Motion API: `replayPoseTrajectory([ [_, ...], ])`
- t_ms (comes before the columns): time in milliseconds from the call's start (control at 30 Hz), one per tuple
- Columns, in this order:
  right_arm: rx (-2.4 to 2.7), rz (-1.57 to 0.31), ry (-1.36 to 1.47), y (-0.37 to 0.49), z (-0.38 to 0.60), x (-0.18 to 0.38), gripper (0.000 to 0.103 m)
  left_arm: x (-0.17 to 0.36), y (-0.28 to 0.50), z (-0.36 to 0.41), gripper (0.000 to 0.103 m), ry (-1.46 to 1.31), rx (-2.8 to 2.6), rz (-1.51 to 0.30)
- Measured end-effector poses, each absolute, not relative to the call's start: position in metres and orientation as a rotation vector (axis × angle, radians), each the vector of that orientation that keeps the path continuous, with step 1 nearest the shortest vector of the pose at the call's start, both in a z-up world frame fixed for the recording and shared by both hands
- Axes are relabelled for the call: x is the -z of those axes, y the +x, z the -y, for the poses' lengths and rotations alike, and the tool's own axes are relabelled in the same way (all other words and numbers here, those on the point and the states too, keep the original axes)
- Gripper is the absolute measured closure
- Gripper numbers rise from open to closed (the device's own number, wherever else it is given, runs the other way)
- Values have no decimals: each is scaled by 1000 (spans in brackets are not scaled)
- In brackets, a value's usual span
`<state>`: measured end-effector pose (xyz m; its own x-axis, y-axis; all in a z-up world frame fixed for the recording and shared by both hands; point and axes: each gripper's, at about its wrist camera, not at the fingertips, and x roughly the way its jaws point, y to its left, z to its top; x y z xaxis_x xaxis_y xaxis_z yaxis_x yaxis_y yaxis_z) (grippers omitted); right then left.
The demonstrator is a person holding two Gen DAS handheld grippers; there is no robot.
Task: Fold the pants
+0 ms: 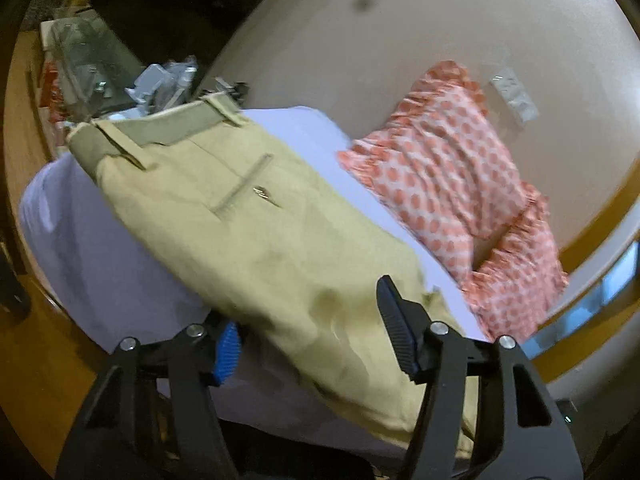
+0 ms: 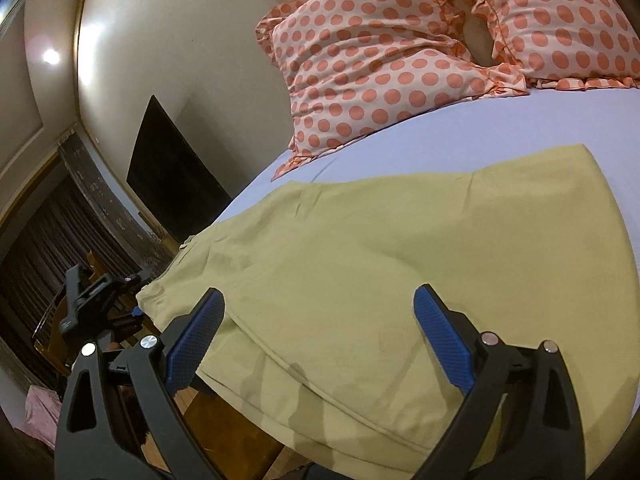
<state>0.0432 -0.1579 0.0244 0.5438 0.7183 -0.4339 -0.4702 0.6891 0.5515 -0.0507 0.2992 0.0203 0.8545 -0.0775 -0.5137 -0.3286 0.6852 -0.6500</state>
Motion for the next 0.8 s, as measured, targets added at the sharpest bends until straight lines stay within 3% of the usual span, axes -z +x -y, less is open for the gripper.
replayPoseTrajectory([
  [167,-724,-673,395,43,166,-23,6,-2,-51,-330,62,-964,-183,-526],
  [300,-722,-665,415,46,174,-21,6,-9,-37,-331,89,-892,-279,-570],
  [433,-695,-626,421,44,193,-24,6,-67,-4,-291,93,-549,-324,-604],
  [633,-561,-533,519,41,259,-34,6,-162,44,-125,93,-19,-45,-513],
  [733,-482,-501,583,38,298,-39,5,-161,40,-25,93,189,185,-487],
  [800,-442,-489,652,35,324,-39,4,-132,32,38,92,341,316,-510],
])
